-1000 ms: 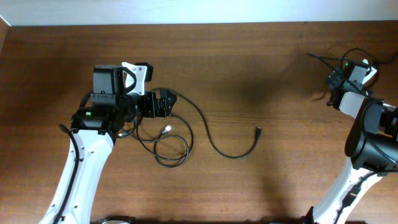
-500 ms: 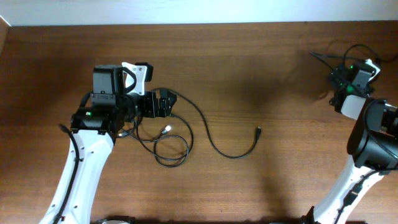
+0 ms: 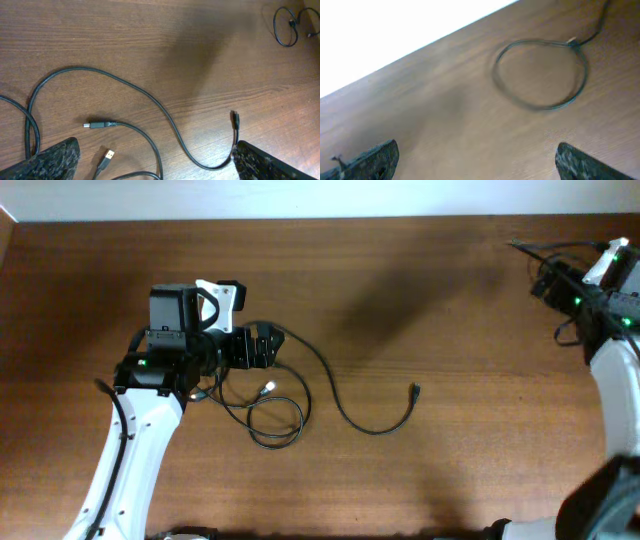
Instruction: Untangle cables
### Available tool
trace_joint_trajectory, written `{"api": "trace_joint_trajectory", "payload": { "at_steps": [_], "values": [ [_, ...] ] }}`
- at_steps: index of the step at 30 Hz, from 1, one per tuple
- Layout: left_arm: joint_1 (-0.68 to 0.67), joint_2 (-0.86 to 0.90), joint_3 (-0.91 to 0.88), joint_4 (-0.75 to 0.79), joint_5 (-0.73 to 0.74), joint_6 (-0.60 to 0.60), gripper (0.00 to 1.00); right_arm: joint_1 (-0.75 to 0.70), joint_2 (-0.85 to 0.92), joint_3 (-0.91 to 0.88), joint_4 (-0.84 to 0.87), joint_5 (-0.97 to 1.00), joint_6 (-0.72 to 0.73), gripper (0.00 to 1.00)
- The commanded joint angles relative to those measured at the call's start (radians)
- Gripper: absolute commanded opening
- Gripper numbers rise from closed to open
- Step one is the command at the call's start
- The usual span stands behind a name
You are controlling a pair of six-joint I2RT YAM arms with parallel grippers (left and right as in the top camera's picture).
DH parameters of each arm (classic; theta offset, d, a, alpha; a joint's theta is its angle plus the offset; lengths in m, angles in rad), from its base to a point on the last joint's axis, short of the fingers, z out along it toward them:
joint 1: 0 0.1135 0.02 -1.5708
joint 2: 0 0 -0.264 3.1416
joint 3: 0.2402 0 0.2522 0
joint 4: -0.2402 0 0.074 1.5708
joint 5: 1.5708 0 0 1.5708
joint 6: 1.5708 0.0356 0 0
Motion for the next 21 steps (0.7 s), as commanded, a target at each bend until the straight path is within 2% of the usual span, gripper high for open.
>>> {"api": "trace_joint_trajectory", "payload": {
  "at_steps": [1, 5, 9, 12, 14, 17, 21],
  "values": [
    [-0.002, 0.002, 0.007, 0.002, -0.004, 0.019, 0.99, 0.076, -0.103, -0.002, -0.185, -0.144, -0.014, 0.99],
    [-0.002, 0.002, 0.007, 0.002, -0.004, 0.019, 0.99, 0.214, -0.122, -0.003, -0.456, -0.236, -0.014, 0.99],
    [-0.002, 0.002, 0.007, 0.002, -0.004, 0.019, 0.99, 0.404, -0.122, -0.004, -0.62, -0.223, -0.13, 0.99],
    [-0.002, 0.002, 0.007, 0.002, -0.004, 0.019, 0.99, 0.51, -0.12, -0.034, -0.721, -0.268, -0.115, 0.99],
    [-0.002, 0.002, 0.007, 0.002, -0.004, 0.019, 0.99, 0.577, -0.12, -0.086, -0.712, -0.413, -0.188, 0.99],
    [-0.002, 0.002, 0.007, 0.002, -0.004, 0.019, 0.99, 0.634, -0.119, -0.166, -0.597, -0.557, -0.193, 0.99],
    [-0.002, 0.002, 0.007, 0.002, -0.004, 0.019, 0.99, 0.681, -0.119, -0.277, -0.472, -0.65, -0.193, 0.99]
  ]
}}
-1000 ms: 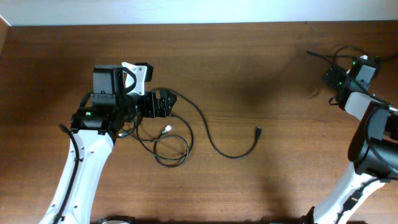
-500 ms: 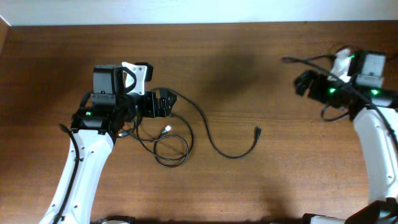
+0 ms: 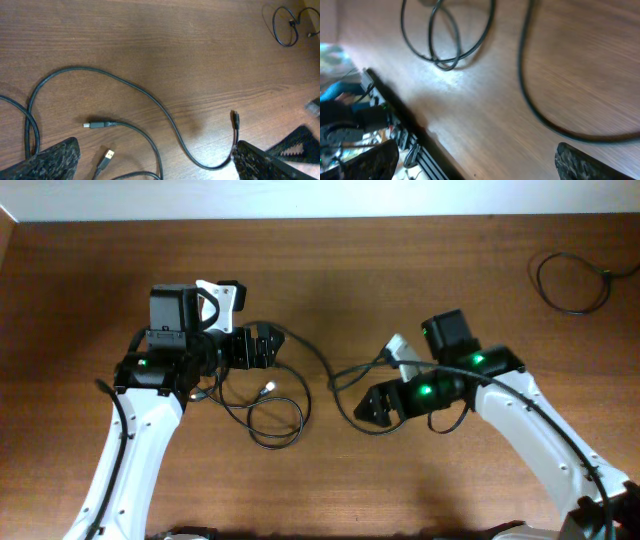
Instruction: Untangle cables
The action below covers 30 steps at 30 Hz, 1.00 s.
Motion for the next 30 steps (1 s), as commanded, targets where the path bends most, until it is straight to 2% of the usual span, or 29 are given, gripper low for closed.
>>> {"api": "trace_joint_trajectory", "payload": {
  "at_steps": [1, 3, 5, 9, 12, 15, 21, 25, 27, 30],
  "values": [
    [-0.002, 0.001, 0.007, 0.002, -0.004, 0.019, 0.99, 0.031, -0.008, -0.108, 0.112, -0.136, -0.015, 0.99],
    [-0.002, 0.001, 0.007, 0.002, -0.004, 0.019, 0.99, 0.031, -0.008, -0.174, 0.223, -0.214, -0.015, 0.99],
    [-0.002, 0.001, 0.007, 0.002, -0.004, 0.019, 0.99, 0.031, -0.008, -0.26, 0.411, -0.278, -0.015, 0.99],
    [-0.002, 0.001, 0.007, 0.002, -0.004, 0.019, 0.99, 0.031, -0.007, -0.39, 0.667, -0.276, -0.011, 0.99],
    [-0.002, 0.001, 0.007, 0.002, -0.004, 0.019, 0.99, 0.031, -0.007, -0.398, 0.695, -0.276, -0.01, 0.99],
    [-0.002, 0.001, 0.007, 0.002, -0.004, 0.019, 0.99, 0.052, -0.005, -0.398, 0.759, -0.265, 0.057, 0.99],
    [-0.002, 0.001, 0.007, 0.002, -0.004, 0.019, 0.99, 0.266, 0.084, -0.398, 0.986, -0.023, 0.27, 1.0],
    [-0.002, 0.001, 0.007, 0.002, -0.004, 0.019, 0.99, 0.355, 0.169, -0.398, 1.116, 0.07, 0.282, 1.0],
    [-0.002, 0.001, 0.007, 0.002, -0.004, 0.019, 0.99, 0.387, 0.223, -0.398, 1.199, 0.111, 0.282, 0.94],
    [-0.002, 0.001, 0.007, 0.002, -0.004, 0.019, 0.99, 0.41, 0.289, -0.398, 1.273, 0.148, 0.308, 0.93]
  ]
}}
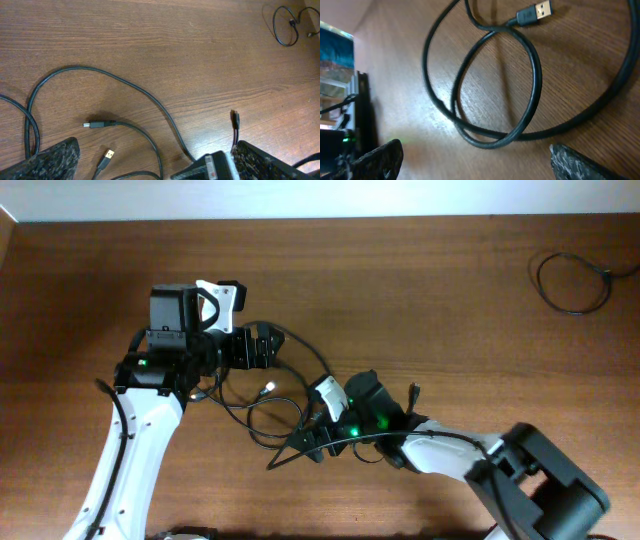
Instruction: Untangle cables
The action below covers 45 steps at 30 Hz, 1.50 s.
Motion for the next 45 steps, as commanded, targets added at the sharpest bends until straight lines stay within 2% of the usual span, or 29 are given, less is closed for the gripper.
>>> {"api": "trace_joint_trajectory", "payload": {
  "at_steps": [1, 16, 24, 29, 31, 35, 37, 38, 40, 41, 45],
  "values": [
    [-0.002, 0.001, 0.007, 0.002, -0.004, 0.019, 0.99, 0.011, 0.047, 0.002, 0.049, 0.045, 0.039, 0.93],
    [-0.002, 0.001, 0.007, 0.002, -0.004, 0.019, 0.99, 0.013, 0.047, 0.002, 0.135, 0.121, 0.038, 0.92],
    [-0.002, 0.001, 0.007, 0.002, -0.005, 0.019, 0.99, 0.109, 0.048, 0.002, 0.172, 0.279, 0.038, 0.92],
    [-0.002, 0.001, 0.007, 0.002, -0.004, 0.019, 0.99, 0.109, 0.082, 0.002, 0.18, 0.277, 0.039, 0.79],
    [-0.002, 0.001, 0.007, 0.002, -0.004, 0.019, 0.99, 0.109, 0.098, 0.003, 0.188, 0.277, 0.039, 0.63],
    [-0.002, 0.001, 0.007, 0.002, -0.004, 0.019, 0.99, 0.109, 0.098, 0.003, 0.192, 0.276, 0.039, 0.6],
    [-0.002, 0.001, 0.007, 0.002, -0.004, 0.019, 0.99, 0.109, 0.098, 0.003, 0.19, 0.276, 0.039, 0.43],
    [-0.002, 0.001, 0.007, 0.002, -0.004, 0.019, 0.99, 0.109, 0.098, 0.003, 0.19, 0.276, 0.039, 0.39],
    [-0.002, 0.001, 0.007, 0.002, -0.004, 0.019, 0.99, 0.109, 0.098, 0.003, 0.19, 0.276, 0.039, 0.39],
    [-0.002, 0.001, 0.007, 0.002, -0.004, 0.019, 0.99, 0.109, 0.098, 0.003, 0.19, 0.276, 0.039, 0.36],
    [-0.002, 0.001, 0.007, 0.002, -0.004, 0.019, 0.98, 0.109, 0.098, 0.003, 0.187, 0.276, 0.039, 0.1]
  ]
}}
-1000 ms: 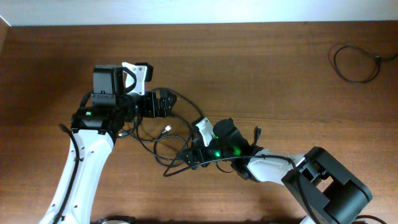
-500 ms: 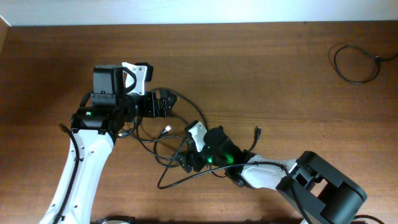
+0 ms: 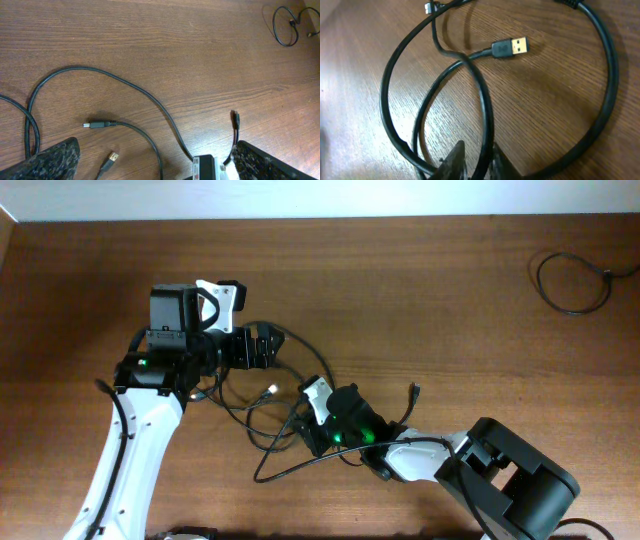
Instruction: Untangle cables
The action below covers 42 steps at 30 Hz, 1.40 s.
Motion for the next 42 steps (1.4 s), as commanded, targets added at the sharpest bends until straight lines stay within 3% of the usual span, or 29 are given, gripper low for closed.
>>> {"api": "trace_joint_trajectory", "payload": {
  "at_steps": [1, 7, 10, 12, 16, 22, 29, 34, 38, 42],
  "values": [
    [-0.002, 0.001, 0.007, 0.002, -0.004, 0.019, 0.99, 0.004, 0.008, 0.003, 0.003, 0.009, -0.006, 0.05],
    [-0.002, 0.001, 0.007, 0.002, -0.004, 0.019, 0.99, -0.029, -0.068, 0.003, 0.003, -0.165, -0.005, 0.04],
    [-0.002, 0.001, 0.007, 0.002, -0.004, 0.019, 0.99, -0.095, -0.192, 0.003, -0.032, -0.322, 0.058, 0.04],
    [-0.002, 0.001, 0.007, 0.002, -0.004, 0.019, 0.99, -0.116, -0.286, 0.003, -0.126, -0.322, 0.068, 0.04],
    [-0.002, 0.001, 0.007, 0.002, -0.004, 0.019, 0.99, -0.156, -0.499, 0.003, -0.407, -0.13, 0.064, 0.04],
    [-0.002, 0.001, 0.007, 0.002, -0.004, 0.019, 0.99, -0.214, -0.827, 0.004, -0.684, 0.004, 0.019, 0.04],
    [-0.002, 0.001, 0.007, 0.002, -0.004, 0.019, 0.99, -0.283, -1.118, 0.005, -0.752, 0.168, 0.015, 0.04],
    [-0.002, 0.001, 0.007, 0.002, -0.004, 0.019, 0.99, -0.332, -1.143, 0.15, -1.079, 0.34, -0.095, 0.04],
    [-0.002, 0.001, 0.007, 0.002, -0.004, 0.019, 0.99, -0.389, -1.14, 0.284, -1.3, 0.427, -0.095, 0.04],
    [-0.002, 0.001, 0.007, 0.002, -0.004, 0.019, 0.99, -0.441, -1.14, 0.307, -1.401, 0.382, -0.085, 0.04]
  ]
}}
